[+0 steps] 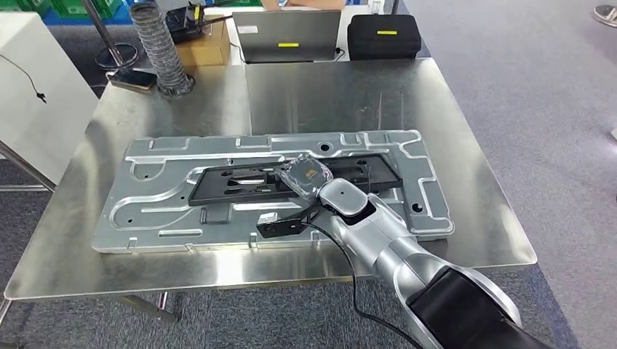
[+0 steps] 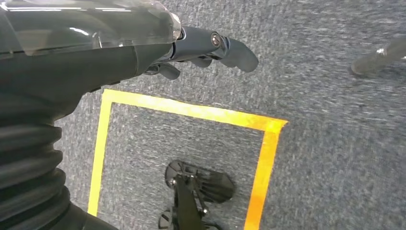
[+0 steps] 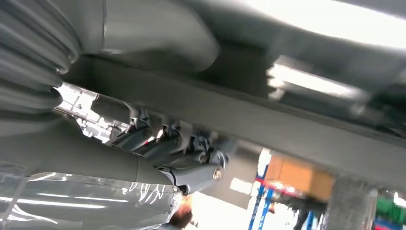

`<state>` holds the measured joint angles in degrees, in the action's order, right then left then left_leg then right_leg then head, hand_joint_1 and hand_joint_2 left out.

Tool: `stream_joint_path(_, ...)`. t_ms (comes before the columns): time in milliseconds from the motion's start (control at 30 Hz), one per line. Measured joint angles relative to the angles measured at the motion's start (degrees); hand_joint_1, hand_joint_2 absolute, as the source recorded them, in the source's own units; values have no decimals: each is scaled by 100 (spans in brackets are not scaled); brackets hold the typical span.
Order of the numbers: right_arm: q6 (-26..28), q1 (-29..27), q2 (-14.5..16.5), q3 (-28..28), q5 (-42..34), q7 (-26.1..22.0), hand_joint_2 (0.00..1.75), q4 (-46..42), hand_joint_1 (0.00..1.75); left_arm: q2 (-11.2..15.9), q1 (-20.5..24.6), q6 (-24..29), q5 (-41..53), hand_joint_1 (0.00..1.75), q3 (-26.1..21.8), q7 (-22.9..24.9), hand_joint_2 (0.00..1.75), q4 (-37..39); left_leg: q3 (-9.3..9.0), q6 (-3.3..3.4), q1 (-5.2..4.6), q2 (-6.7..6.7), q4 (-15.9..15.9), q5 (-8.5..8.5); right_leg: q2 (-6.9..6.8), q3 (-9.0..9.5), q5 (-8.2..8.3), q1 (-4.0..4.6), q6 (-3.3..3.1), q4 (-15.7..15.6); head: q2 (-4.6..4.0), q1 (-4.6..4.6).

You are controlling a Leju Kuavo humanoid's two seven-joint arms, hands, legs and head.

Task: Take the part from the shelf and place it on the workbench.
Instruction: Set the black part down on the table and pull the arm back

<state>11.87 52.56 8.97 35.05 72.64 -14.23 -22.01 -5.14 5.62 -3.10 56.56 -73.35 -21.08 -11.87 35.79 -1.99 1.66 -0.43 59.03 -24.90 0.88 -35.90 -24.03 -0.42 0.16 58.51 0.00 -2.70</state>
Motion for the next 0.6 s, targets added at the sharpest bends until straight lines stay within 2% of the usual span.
stream_joint_path(33,32,-26,-8,-1,-3,-12,0,28,0,2,-6,1,2,0,2,-13,175,0,-2,66,-10,3,-2,-2,3,-10,-4,6,32,7,0,1)
stream_joint_path(100,97,-70,-31,-5,-22,-55,0,77,0,4,-15,18,11,0,8,-24,175,0,-11,151,-1,10,9,55,-6,-21,-72,-2,95,65,-1,1)
stream_joint_path(167,138,-83,-49,-9,-66,-106,0,111,0,5,-7,42,26,0,22,-41,87,0,-16,213,-6,20,-5,72,-27,-190,-339,-18,140,470,-1,1)
stream_joint_path(233,157,-116,-55,-14,-103,-157,0,136,0,11,-5,54,32,0,33,-81,0,0,-15,252,-34,24,-5,69,-42,-535,-707,-22,162,1239,0,1)
stream_joint_path(267,162,-142,-58,-17,-118,-191,0,150,0,14,-6,58,27,0,34,-104,0,0,-14,264,-49,24,-5,68,-45,-674,-804,-22,159,1542,-1,1)
stream_joint_path(300,167,-164,-61,-22,-138,-228,0,161,0,16,-7,63,21,0,34,-123,0,0,-16,273,-66,22,-5,67,-47,-729,-801,-17,144,1660,-2,1)
stream_joint_path(333,180,-177,-62,-30,-176,-287,0,167,0,17,-7,66,14,0,34,-134,0,0,-20,278,-83,18,-5,66,-47,-670,-694,-5,114,1546,-1,1)
stream_joint_path(400,238,-170,-61,-66,-333,-503,0,153,0,11,-6,70,3,0,34,-142,0,1,-34,281,-109,11,-5,66,-50,-288,-344,50,-10,792,-1,1)
stream_joint_path(467,318,-153,-44,-145,-617,-862,0,80,0,-7,-3,72,-2,0,34,-140,0,3,-32,262,-122,13,-3,63,-75,30,-135,119,-125,157,-2,1)
stream_joint_path(500,351,-150,-30,-208,-815,-1081,0,15,0,-14,-2,71,-3,0,33,-139,0,4,-28,245,-116,18,-5,63,-85,83,-116,146,-153,35,-2,1)
stream_joint_path(533,394,-162,-16,-282,-1055,-1330,0,-79,0,-14,-1,68,-4,0,33,-137,0,4,-28,220,-114,23,-13,66,-93,88,-105,160,-155,14,-2,1)
stream_joint_path(600,555,-229,-3,-462,-1634,-1822,0,-403,0,-9,2,59,-18,0,32,-137,0,4,-27,165,-112,32,2,44,-92,122,-60,127,-163,-68,-2,1)
